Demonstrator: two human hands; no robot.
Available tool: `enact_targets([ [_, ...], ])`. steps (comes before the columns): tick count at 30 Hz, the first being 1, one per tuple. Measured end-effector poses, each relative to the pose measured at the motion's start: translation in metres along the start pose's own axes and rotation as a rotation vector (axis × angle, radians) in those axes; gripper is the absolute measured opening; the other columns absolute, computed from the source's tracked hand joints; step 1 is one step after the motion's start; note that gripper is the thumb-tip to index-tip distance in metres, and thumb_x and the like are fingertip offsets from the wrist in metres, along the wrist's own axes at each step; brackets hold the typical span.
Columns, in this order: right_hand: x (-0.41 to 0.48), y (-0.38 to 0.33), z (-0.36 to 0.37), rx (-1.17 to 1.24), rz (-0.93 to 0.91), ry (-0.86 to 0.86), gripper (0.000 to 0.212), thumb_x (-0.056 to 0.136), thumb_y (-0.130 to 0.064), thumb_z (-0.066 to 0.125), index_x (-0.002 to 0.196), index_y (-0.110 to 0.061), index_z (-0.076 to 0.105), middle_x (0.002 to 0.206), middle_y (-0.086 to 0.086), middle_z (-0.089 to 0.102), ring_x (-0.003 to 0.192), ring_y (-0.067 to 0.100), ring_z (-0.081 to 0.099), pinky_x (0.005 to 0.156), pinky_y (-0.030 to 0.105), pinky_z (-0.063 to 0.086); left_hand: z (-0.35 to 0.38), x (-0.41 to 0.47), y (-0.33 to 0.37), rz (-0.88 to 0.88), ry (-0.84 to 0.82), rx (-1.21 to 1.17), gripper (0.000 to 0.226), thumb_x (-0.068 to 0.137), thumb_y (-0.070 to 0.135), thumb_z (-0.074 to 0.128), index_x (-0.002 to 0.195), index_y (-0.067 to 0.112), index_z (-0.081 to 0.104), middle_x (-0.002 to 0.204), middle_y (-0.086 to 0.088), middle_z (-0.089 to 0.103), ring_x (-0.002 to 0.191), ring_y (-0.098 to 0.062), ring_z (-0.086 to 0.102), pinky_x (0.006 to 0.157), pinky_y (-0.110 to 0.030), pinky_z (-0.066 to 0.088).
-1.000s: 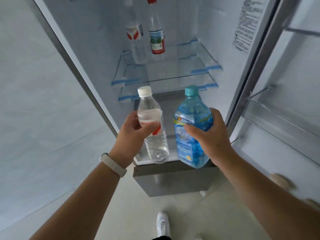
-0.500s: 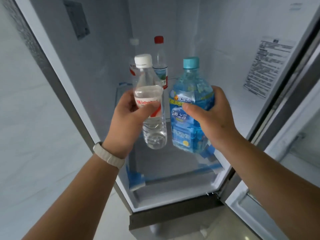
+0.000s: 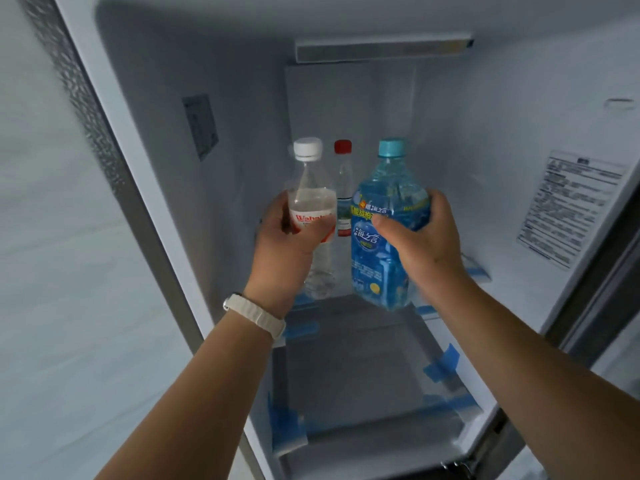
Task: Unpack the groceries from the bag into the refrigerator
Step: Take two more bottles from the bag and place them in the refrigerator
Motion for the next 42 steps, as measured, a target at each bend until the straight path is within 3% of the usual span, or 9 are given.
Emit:
enact_targets([
  [4, 0.013, 0.022, 0.012, -0.024, 0.021, -0.036, 0.043, 0.072, -0.023, 0.084, 0.096, -0.037, 0.051, 0.096, -0.008, 0.069, 0.084, 0.006, 0.070, 0.077, 0.041, 0.060, 0.001, 0.007, -0.010, -0.004, 0.007, 0.007, 0.027, 0.085, 0.006, 0.072, 0.102, 0.026, 0.065, 0.090, 0.007, 0.074, 0.084, -0.007, 0.069, 0.069, -0.016, 0.051],
  [9, 0.023, 0.040, 0.024, -0.029, 0.017, -0.066, 0.048, 0.072, -0.021, 0.084, 0.101, -0.036, 0.050, 0.094, -0.010, 0.068, 0.082, 0.000, 0.068, 0.071, 0.028, 0.056, 0.002, 0.017, -0.028, -0.032, 0.032, 0.029, 0.030, 0.085, 0.006, 0.072, 0.112, 0.017, 0.065, 0.096, 0.005, 0.074, 0.088, -0.009, 0.070, 0.071, -0.017, 0.051],
  [15, 0.034, 0.060, 0.033, -0.008, 0.022, -0.091, 0.056, 0.073, -0.021, 0.084, 0.117, -0.018, 0.051, 0.100, -0.007, 0.068, 0.087, 0.002, 0.068, 0.073, 0.028, 0.059, 0.003, 0.028, -0.045, -0.073, 0.056, 0.089, 0.035, 0.085, 0.011, 0.073, 0.118, 0.019, 0.064, 0.104, 0.004, 0.074, 0.094, -0.010, 0.071, 0.069, -0.014, 0.052],
  [25, 0.043, 0.077, 0.038, 0.039, 0.013, -0.049, 0.054, 0.073, -0.016, 0.084, 0.109, -0.032, 0.047, 0.098, -0.013, 0.065, 0.086, -0.006, 0.066, 0.068, 0.012, 0.052, 0.005, 0.034, -0.064, -0.097, 0.081, 0.106, 0.043, 0.085, 0.013, 0.074, 0.126, 0.017, 0.061, 0.110, 0.002, 0.073, 0.098, -0.010, 0.070, 0.072, -0.013, 0.052],
  [31, 0.042, 0.080, 0.043, 0.048, -0.021, -0.084, 0.060, 0.074, -0.017, 0.084, 0.116, -0.029, 0.043, 0.103, -0.013, 0.064, 0.091, -0.005, 0.066, 0.070, 0.011, 0.052, 0.004, 0.024, -0.080, -0.099, 0.127, 0.102, 0.053, 0.082, 0.017, 0.078, 0.130, 0.020, 0.055, 0.116, 0.007, 0.069, 0.103, -0.002, 0.066, 0.078, -0.012, 0.051],
  [35, 0.038, 0.082, 0.045, 0.043, -0.029, -0.152, 0.065, 0.075, -0.021, 0.083, 0.123, -0.030, 0.039, 0.114, -0.011, 0.062, 0.100, -0.004, 0.064, 0.075, 0.011, 0.052, -0.001, 0.014, -0.103, -0.151, 0.152, 0.142, 0.060, 0.078, 0.022, 0.081, 0.131, 0.024, 0.053, 0.121, 0.010, 0.066, 0.109, -0.001, 0.063, 0.087, -0.020, 0.053],
  [38, 0.035, 0.089, 0.045, -0.029, -0.022, -0.240, 0.075, 0.073, -0.025, 0.084, 0.131, -0.032, 0.036, 0.122, -0.012, 0.060, 0.108, -0.003, 0.061, 0.083, 0.013, 0.053, 0.003, 0.004, -0.118, -0.181, 0.109, 0.179, 0.058, 0.081, 0.011, 0.078, 0.132, 0.021, 0.051, 0.118, 0.011, 0.064, 0.099, 0.012, 0.061, 0.074, -0.006, 0.050],
  [42, 0.023, 0.107, 0.042, -0.159, 0.018, -0.323, 0.079, 0.069, -0.025, 0.087, 0.128, -0.035, 0.035, 0.118, -0.021, 0.058, 0.103, -0.012, 0.058, 0.082, 0.009, 0.050, 0.007, -0.004, -0.127, -0.161, 0.086, 0.236, 0.053, 0.083, 0.002, 0.076, 0.128, 0.017, 0.052, 0.110, 0.016, 0.062, 0.090, 0.017, 0.060, 0.071, -0.004, 0.048],
])
Point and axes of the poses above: each hand's wrist, its own x-axis towards the middle knuckle, its own z-axis out of the palm, y = z × x, the point moved 10 cm from there along x, towards the middle knuckle
